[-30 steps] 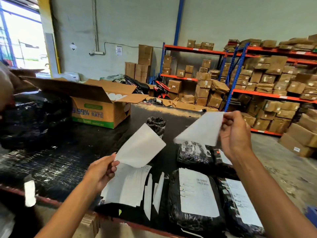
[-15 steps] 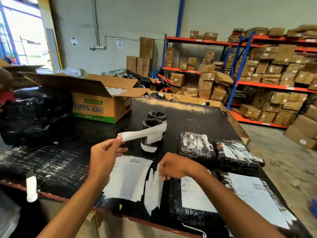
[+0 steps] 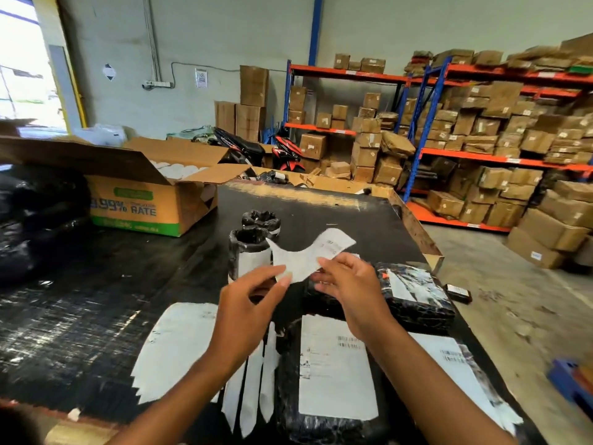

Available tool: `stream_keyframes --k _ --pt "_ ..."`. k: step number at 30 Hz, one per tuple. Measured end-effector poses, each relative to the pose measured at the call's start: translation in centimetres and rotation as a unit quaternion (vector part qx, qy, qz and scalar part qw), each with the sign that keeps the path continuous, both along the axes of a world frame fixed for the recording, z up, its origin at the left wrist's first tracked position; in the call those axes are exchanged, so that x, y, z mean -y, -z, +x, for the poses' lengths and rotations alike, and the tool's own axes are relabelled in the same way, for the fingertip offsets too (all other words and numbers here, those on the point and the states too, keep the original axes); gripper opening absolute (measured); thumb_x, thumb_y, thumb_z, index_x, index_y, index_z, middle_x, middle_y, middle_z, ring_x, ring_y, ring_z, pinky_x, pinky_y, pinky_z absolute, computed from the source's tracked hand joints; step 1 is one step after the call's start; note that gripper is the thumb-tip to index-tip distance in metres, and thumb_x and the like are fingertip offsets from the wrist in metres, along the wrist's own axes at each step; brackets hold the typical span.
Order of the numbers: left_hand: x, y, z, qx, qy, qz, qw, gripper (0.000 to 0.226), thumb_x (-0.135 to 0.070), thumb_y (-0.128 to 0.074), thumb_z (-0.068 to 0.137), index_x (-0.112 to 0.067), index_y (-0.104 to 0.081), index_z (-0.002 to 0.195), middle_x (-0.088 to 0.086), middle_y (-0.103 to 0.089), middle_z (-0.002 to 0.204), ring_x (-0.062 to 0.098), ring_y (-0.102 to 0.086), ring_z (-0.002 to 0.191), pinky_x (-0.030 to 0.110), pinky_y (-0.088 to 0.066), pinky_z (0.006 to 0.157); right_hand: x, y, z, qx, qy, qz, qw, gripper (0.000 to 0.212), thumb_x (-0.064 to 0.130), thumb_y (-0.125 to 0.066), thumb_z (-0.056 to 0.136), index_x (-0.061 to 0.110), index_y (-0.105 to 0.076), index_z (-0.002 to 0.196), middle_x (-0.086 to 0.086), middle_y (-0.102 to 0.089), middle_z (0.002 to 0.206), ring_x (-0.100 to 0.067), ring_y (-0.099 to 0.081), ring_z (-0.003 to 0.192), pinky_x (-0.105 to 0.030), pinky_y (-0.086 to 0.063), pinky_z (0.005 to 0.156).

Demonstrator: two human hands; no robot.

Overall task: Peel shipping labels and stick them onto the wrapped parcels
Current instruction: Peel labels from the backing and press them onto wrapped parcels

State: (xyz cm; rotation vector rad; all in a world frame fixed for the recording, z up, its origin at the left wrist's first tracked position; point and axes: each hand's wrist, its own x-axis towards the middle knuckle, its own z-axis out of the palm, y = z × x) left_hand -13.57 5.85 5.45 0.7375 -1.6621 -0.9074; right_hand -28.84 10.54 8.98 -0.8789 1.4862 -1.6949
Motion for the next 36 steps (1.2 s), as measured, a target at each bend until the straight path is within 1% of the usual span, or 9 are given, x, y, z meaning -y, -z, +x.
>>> stream_keyframes --k 4,7,9,12,14,17,20,23,36 --pt "1.0 -0.7 -3.6 0.046 0.077 0.021 0.996 0.028 -0.024 -0.069 0.084 -0.027 -0.067 0.112 -0.012 -0.069 0.096 -0.006 -0.065 0.089 0.005 -0.048 0.073 0.4 -0.9 -3.7 0.034 0.059 -0.048 0.997 0.013 0.004 -0.058 0.090 0.005 -0.058 0.077 -0.015 -0.069 0.084 -0.022 -0.066 0.074 -0.031 -0.056 0.072" --pt "2.3 -1.6 -5.9 0.056 0.152 0.088 0.983 0.030 -0.037 -0.069 0.081 -0.025 -0.061 0.108 0.002 -0.074 0.094 0.008 -0.071 0.087 0.021 -0.053 0.080 1.3 -1.7 -7.4 0.055 0.071 -0.075 0.993 0.017 0.006 -0.052 0.091 0.008 -0.054 0.074 -0.009 -0.061 0.076 -0.021 -0.058 0.071 -0.031 -0.048 0.067" --pt "3.4 -2.2 -7.5 0.009 0.120 0.147 0.982 0.041 -0.049 -0.062 0.076 -0.016 -0.060 0.099 0.008 -0.076 0.084 0.021 -0.073 0.077 0.033 -0.053 0.073 2.2 -2.1 -10.6 0.073 0.030 -0.090 0.993 0.012 0.010 -0.051 0.088 0.009 -0.055 0.077 -0.010 -0.060 0.082 -0.026 -0.052 0.079 -0.039 -0.040 0.071" --pt "5.4 -3.0 -9.1 -0.015 0.126 0.231 0.965 0.056 -0.059 -0.054 0.076 -0.011 -0.066 0.103 0.009 -0.075 0.087 0.020 -0.071 0.080 0.027 -0.053 0.066 3.5 -1.9 -13.8 0.072 -0.096 -0.060 0.991 0.020 0.014 -0.052 0.083 0.006 -0.063 0.097 -0.018 -0.062 0.108 -0.029 -0.052 0.095 -0.048 -0.039 0.086" --pt "6.1 -2.8 -10.6 -0.013 0.159 0.258 0.953 0.038 -0.043 -0.060 0.085 -0.010 -0.068 0.104 0.005 -0.076 0.084 0.014 -0.071 0.074 0.022 -0.053 0.062 4.4 -0.8 -15.3 0.008 -0.135 0.013 0.991 0.020 0.013 -0.051 0.089 0.004 -0.064 0.100 -0.023 -0.065 0.110 -0.032 -0.057 0.096 -0.049 -0.044 0.090" --pt "7.5 -1.5 -13.1 0.033 0.079 0.234 0.968 0.013 -0.009 -0.071 0.082 -0.006 -0.068 0.095 0.008 -0.074 0.074 0.013 -0.068 0.062 0.024 -0.054 0.061 5.7 0.9 -17.1 -0.119 -0.128 0.136 0.975 0.009 0.015 -0.058 0.090 0.006 -0.061 0.091 -0.019 -0.069 0.092 -0.025 -0.061 0.078 -0.032 -0.052 0.068" --pt "9.5 0.4 -14.9 0.104 0.037 0.224 0.968 0.012 -0.006 -0.073 0.081 -0.005 -0.068 0.092 0.015 -0.070 0.078 0.019 -0.064 0.068 0.024 -0.050 0.063 7.0 2.5 -18.4 -0.163 -0.102 0.193 0.962 0.012 0.014 -0.063 0.089 0.011 -0.058 0.078 -0.006 -0.068 0.079 -0.016 -0.056 0.063 -0.026 -0.046 0.058" --pt "11.7 2.0 -16.7 0.130 0.034 0.220 0.966 0.011 -0.004 -0.073 0.080 -0.008 -0.067 0.088 0.012 -0.067 0.073 0.020 -0.062 0.071 0.023 -0.049 0.065 8.3 3.1 -19.1 -0.205 -0.058 0.208 0.955 0.008 0.013 -0.064 0.087 0.011 -0.059 0.092 -0.006 -0.066 0.084 -0.012 -0.054 0.059 -0.021 -0.040 0.050" --pt "15.8 4.4 -19.1 0.258 -0.009 0.169 0.951 0.024 -0.012 -0.077 0.077 0.000 -0.068 0.095 0.018 -0.073 0.083 0.027 -0.066 0.075 0.035 -0.054 0.066 13.0 6.1 -20.6 -0.255 -0.017 0.246 0.935 0.018 0.011 -0.071 0.081 0.012 -0.060 0.095 -0.006 -0.068 0.097 -0.018 -0.064 0.079 -0.030 -0.051 0.064"
